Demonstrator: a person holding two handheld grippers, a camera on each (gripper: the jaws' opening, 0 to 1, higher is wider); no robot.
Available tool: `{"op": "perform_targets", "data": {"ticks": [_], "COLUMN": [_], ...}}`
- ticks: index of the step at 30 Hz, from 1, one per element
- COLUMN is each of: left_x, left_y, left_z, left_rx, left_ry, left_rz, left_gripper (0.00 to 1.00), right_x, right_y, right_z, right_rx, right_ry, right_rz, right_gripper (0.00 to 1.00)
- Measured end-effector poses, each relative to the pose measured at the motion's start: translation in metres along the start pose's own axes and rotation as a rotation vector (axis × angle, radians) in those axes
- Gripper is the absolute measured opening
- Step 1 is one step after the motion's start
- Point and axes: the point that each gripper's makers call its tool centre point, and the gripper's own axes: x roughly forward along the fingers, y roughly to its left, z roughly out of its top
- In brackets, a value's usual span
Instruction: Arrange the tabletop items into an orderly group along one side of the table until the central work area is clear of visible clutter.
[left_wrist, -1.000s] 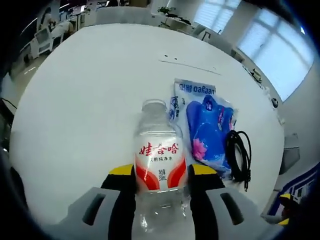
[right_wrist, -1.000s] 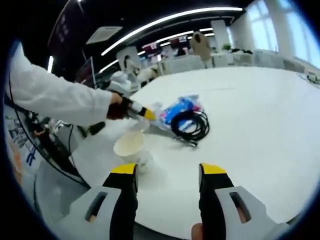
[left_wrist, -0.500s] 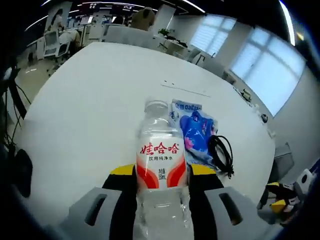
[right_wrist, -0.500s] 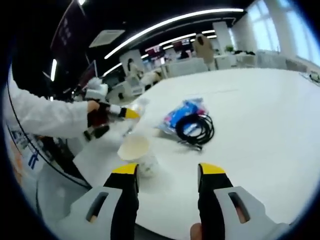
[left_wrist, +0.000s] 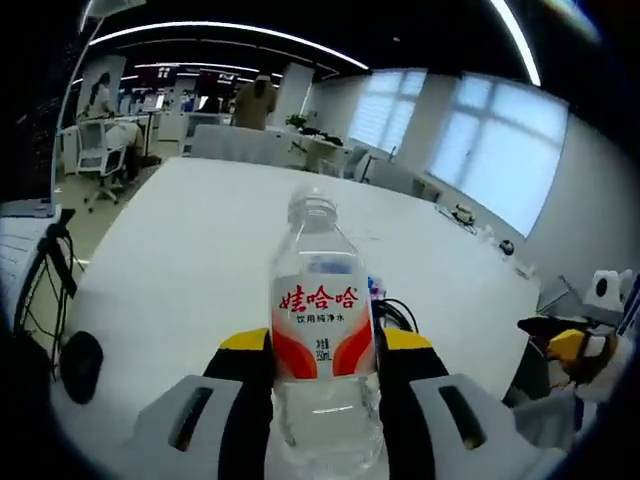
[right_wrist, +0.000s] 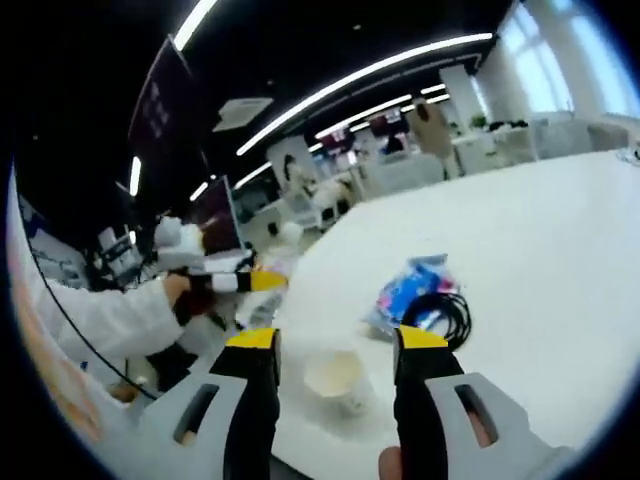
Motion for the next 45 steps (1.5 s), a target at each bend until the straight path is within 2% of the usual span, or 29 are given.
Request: {"op": "perform_targets", "data": {"ticks": [2, 4, 9, 11, 13, 15, 18, 20, 22, 26, 29, 32, 33, 34, 38, 40, 42, 44, 45], "left_x": [-0.009, -0.018, -0.039, -0.045, -0.052, -0.057, -0.064, -0.068, -0.071, -0.076, -0.076, -0.076, -0.076, -0.077, -0.079, -0.077, -0.076, -0.076, -0.076], "left_y": [-0.011, -0.02, -0.038, -0.041, -0.048, -0.052, -0.057, -0.06, -0.063, -0.07, -0.073, -0.075, -0.076, -0.078, -0.079, -0.081, -0.082, -0.083, -0.084], "left_z": [0.005, 0.006, 0.007, 0.007, 0.008, 0.01, 0.015, 0.017, 0.018, 0.019, 0.011, 0.006, 0.006, 0.007, 0.003, 0.001, 0.003, 0.009, 0.01], "left_rx": [0.015, 0.005, 0.008, -0.018, 0.001, 0.019, 0.04, 0.087, 0.089, 0.09, 0.124, 0.147, 0.153, 0.164, 0.158, 0.172, 0.171, 0.098, 0.095], "left_ry": [-0.037, -0.059, -0.108, -0.119, -0.135, -0.147, -0.174, -0.179, -0.188, -0.215, -0.205, -0.185, -0.183, -0.185, -0.173, -0.161, -0.173, -0.2, -0.205], "left_rz": [-0.02, -0.034, -0.048, -0.048, -0.047, -0.048, -0.071, -0.08, -0.09, -0.11, -0.114, -0.12, -0.128, -0.137, -0.14, -0.138, -0.143, -0.159, -0.164], "left_gripper": [0.39, 0.4, 0.4, 0.4, 0.4, 0.4, 0.4, 0.4, 0.4, 0.4, 0.4, 0.4, 0.4, 0.4, 0.41, 0.42, 0.42, 0.4, 0.4], "right_x": [0.007, 0.014, 0.035, 0.046, 0.054, 0.064, 0.076, 0.083, 0.088, 0.094, 0.093, 0.091, 0.09, 0.09, 0.088, 0.085, 0.084, 0.081, 0.081], "right_y": [0.015, 0.029, 0.059, 0.071, 0.085, 0.097, 0.103, 0.11, 0.117, 0.123, 0.126, 0.126, 0.126, 0.127, 0.128, 0.128, 0.127, 0.124, 0.122], "right_z": [0.01, 0.023, 0.043, 0.046, 0.051, 0.05, 0.047, 0.046, 0.046, 0.036, 0.027, 0.015, 0.013, 0.014, 0.013, 0.015, 0.017, 0.018, 0.02], "right_rx": [0.048, 0.059, 0.122, 0.17, 0.18, 0.164, 0.122, 0.136, 0.16, 0.135, 0.126, 0.088, 0.073, 0.099, 0.087, 0.025, -0.018, -0.063, -0.08], "right_ry": [0.006, -0.005, -0.014, 0.005, 0.002, 0.033, 0.056, 0.072, 0.082, 0.124, 0.149, 0.182, 0.181, 0.164, 0.153, 0.127, 0.107, 0.096, 0.089], "right_rz": [0.063, 0.117, 0.21, 0.244, 0.293, 0.31, 0.306, 0.334, 0.36, 0.357, 0.365, 0.372, 0.372, 0.377, 0.372, 0.356, 0.342, 0.324, 0.319], "right_gripper": [0.43, 0.45, 0.47, 0.49, 0.54, 0.57, 0.56, 0.58, 0.6, 0.58, 0.56, 0.45, 0.39, 0.39, 0.37, 0.36, 0.35, 0.35, 0.35]}}
